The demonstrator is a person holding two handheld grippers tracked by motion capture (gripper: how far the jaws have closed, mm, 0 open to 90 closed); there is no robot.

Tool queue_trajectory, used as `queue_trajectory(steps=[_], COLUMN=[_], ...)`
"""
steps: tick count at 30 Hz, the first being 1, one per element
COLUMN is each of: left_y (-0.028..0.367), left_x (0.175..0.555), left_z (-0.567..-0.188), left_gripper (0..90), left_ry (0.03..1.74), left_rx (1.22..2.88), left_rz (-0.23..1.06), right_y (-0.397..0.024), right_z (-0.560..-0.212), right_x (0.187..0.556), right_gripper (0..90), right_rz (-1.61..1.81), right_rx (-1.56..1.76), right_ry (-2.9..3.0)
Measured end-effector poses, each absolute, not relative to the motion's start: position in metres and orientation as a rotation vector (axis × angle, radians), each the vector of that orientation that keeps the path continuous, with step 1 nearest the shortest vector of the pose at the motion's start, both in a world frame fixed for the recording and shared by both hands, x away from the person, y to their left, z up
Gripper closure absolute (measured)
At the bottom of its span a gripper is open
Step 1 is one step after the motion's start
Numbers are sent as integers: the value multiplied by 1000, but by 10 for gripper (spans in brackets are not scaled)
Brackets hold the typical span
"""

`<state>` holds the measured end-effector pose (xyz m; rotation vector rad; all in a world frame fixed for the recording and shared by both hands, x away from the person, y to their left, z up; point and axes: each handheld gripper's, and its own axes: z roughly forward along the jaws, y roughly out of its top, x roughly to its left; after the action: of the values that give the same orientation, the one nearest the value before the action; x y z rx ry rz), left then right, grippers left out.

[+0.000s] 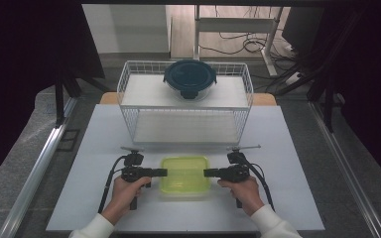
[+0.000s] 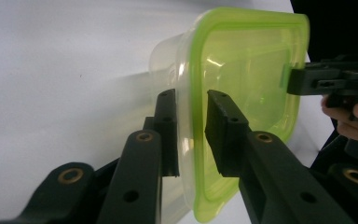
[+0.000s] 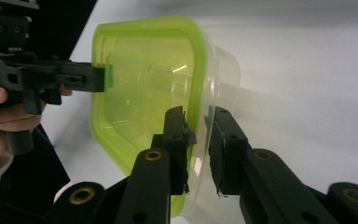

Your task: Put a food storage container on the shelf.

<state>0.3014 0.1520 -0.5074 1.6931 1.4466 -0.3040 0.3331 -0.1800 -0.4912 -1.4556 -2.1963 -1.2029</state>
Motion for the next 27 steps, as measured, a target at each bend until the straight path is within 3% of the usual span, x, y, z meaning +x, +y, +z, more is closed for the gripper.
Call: queue_trajectory(steps=[27], left_y=[155], left_x=[289], left_z=[-469], left_gripper=[765], left_ry=[1340], left_rx=[1693], left_rz=[-173], right_y=[-178], right_z=[-452], right_x=[319], right_gripper=[775], right_rz=[-1360], right_rx=[-1358], right_ry=[-2317])
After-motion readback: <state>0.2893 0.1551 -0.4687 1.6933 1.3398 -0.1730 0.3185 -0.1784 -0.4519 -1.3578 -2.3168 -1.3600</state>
